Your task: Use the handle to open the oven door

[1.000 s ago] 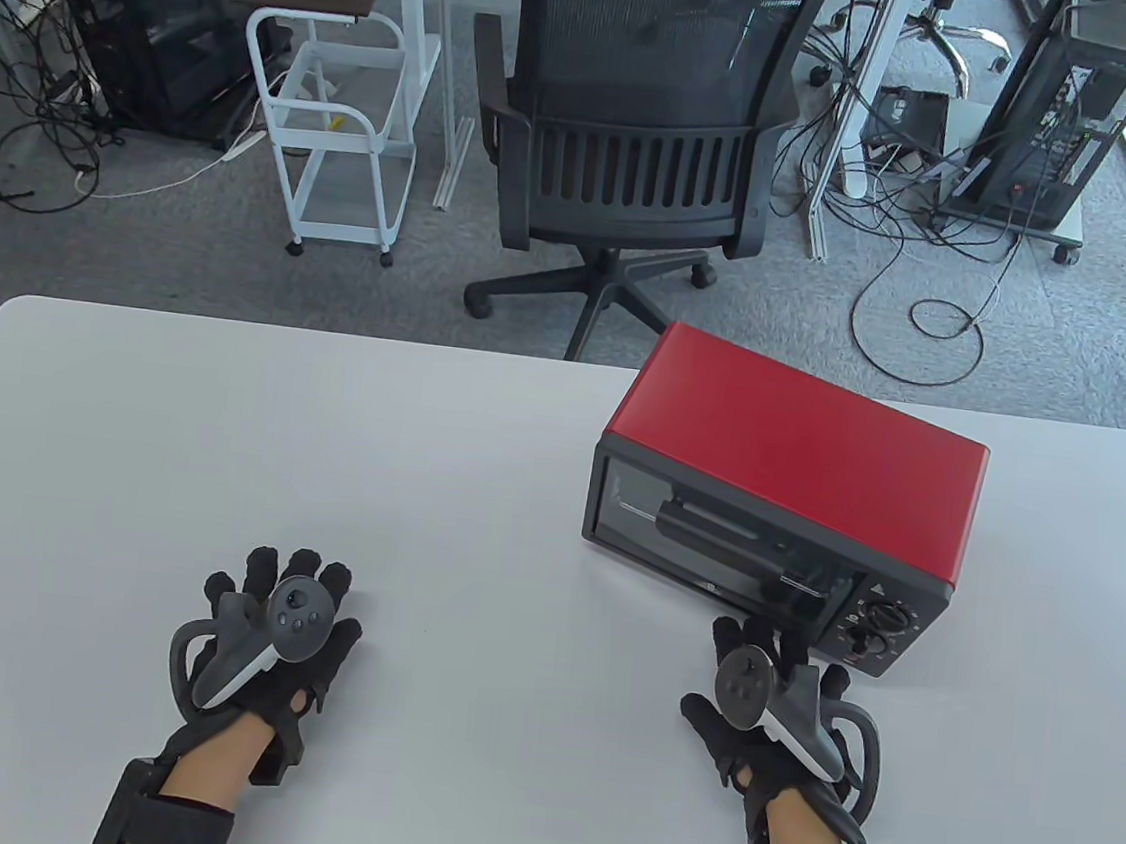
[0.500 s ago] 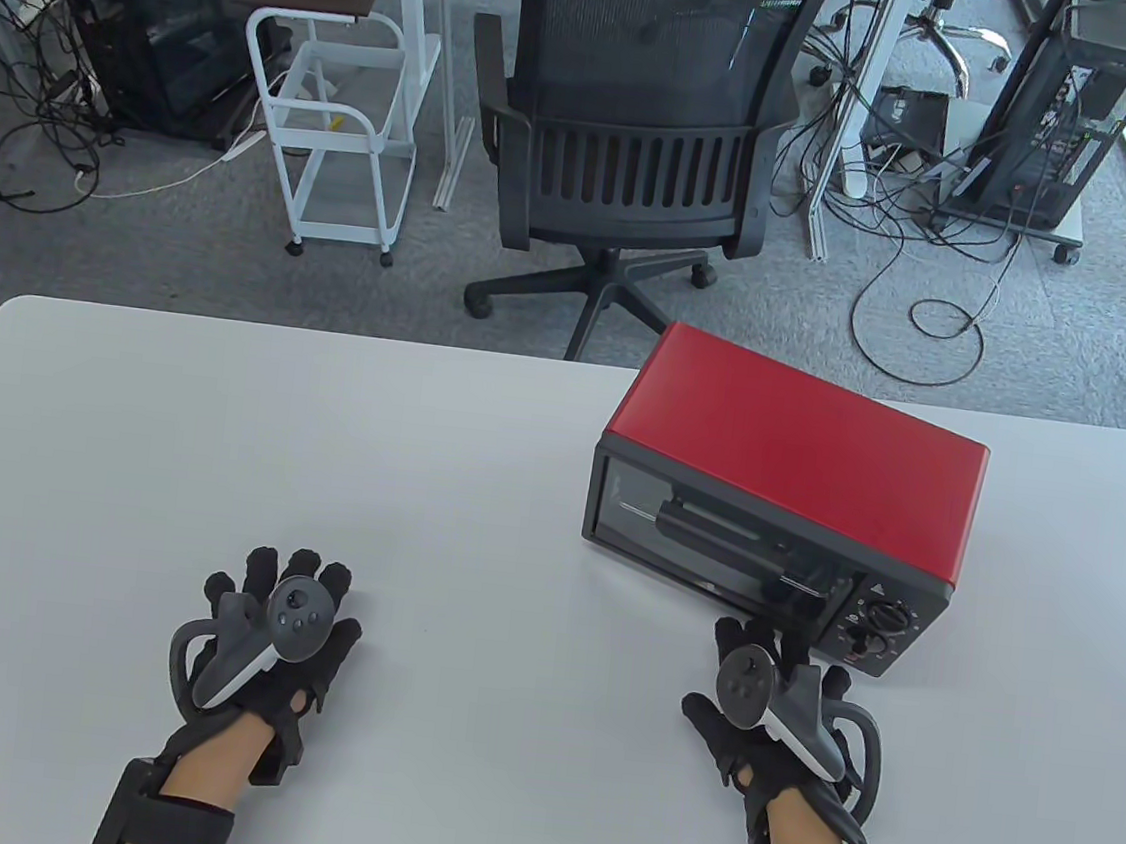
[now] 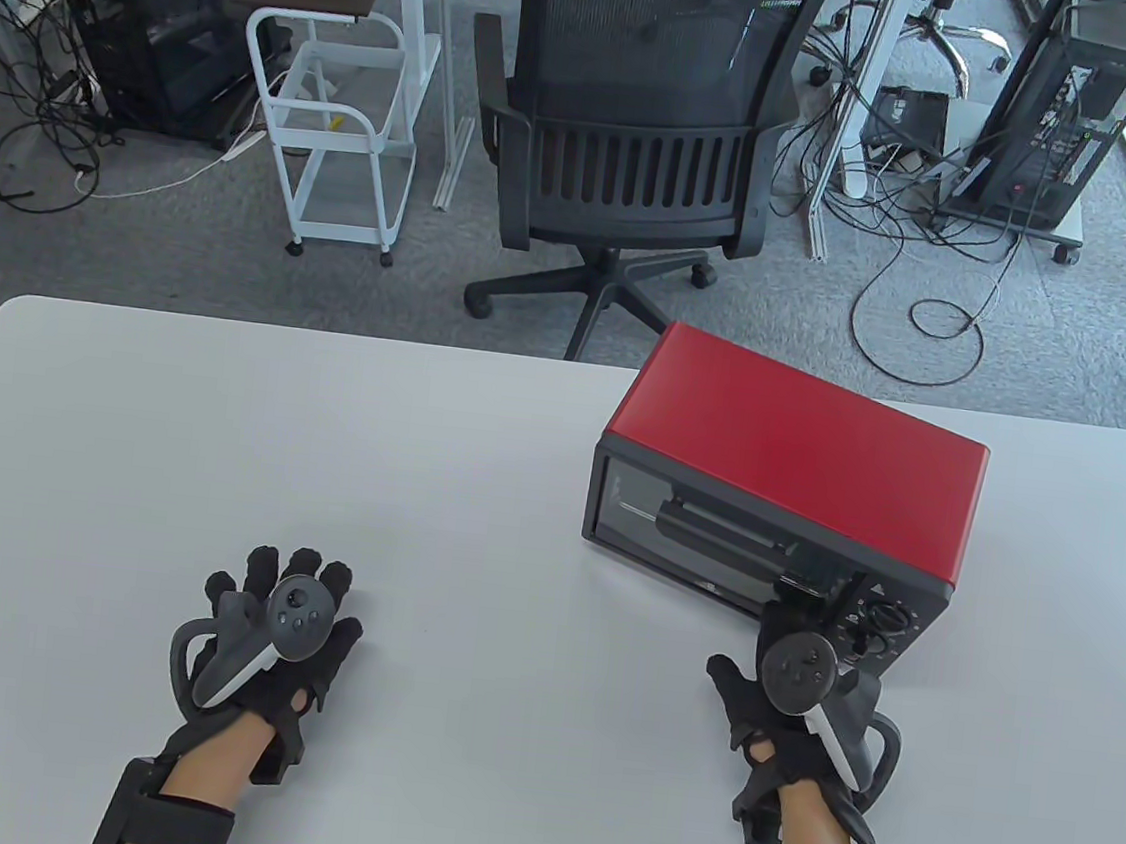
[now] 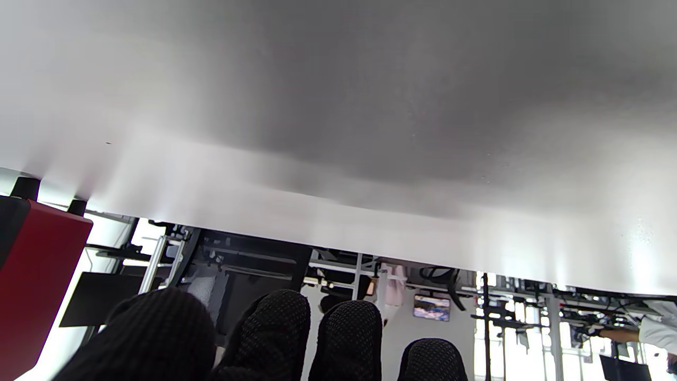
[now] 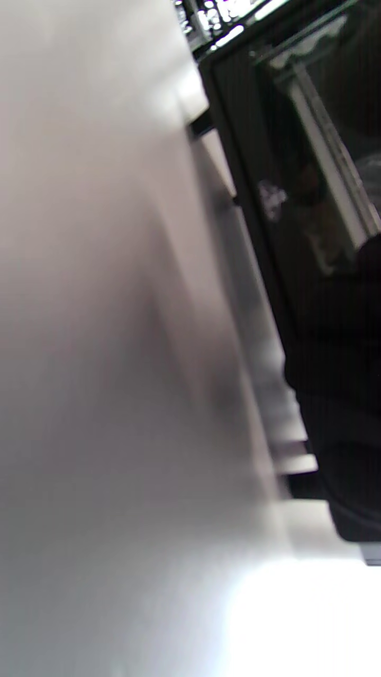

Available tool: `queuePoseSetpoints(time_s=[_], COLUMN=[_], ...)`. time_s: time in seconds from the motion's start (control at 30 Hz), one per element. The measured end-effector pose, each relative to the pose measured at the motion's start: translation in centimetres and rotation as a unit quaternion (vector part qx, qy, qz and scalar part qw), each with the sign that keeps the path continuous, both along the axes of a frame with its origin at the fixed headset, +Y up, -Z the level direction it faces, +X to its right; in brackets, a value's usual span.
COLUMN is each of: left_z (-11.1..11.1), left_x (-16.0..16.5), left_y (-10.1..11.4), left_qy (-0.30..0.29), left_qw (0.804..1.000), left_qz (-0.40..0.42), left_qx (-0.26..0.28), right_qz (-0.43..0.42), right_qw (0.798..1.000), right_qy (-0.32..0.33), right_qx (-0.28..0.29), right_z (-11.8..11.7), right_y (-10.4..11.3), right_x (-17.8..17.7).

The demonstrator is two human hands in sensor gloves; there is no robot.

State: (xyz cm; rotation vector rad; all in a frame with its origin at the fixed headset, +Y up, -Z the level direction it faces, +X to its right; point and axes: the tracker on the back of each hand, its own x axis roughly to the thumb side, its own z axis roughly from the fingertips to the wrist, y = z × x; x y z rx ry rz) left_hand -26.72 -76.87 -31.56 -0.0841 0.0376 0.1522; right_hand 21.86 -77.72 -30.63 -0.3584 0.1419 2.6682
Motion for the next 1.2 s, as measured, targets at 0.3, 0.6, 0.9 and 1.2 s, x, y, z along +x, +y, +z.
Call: queuePoseSetpoints(time_s=[0.3, 0.6, 0.9, 1.2], left_z=[-0.02, -0.05, -0.03, -0.11], left_x=[-0.07, -0.06, -0.04, 0.01], left_y=[0.1, 0.07, 0.06, 0.07], left_qy=[0.001, 0.0, 0.0, 0.0], left_qw=[1.0, 1.0, 1.0, 1.0], left_qz=[0.006, 0.006, 0.005, 0.009], left_qx=[0.003, 0.002, 0.001, 0.002], right_qz=[-0.216, -0.391, -0.467, -0.509], right_qw=[0.976, 0.92, 0.883, 0.86], right_qy=[-0.027, 0.017, 0.046, 0.034], right_qx=[0.014, 0.014, 0.015, 0.022], right_z=[-0.21, -0.49, -0.49, 0.01], right_y=[-0.03, 0.2, 0.48, 0.72], right_x=[0.75, 0.05, -0.09, 0.11])
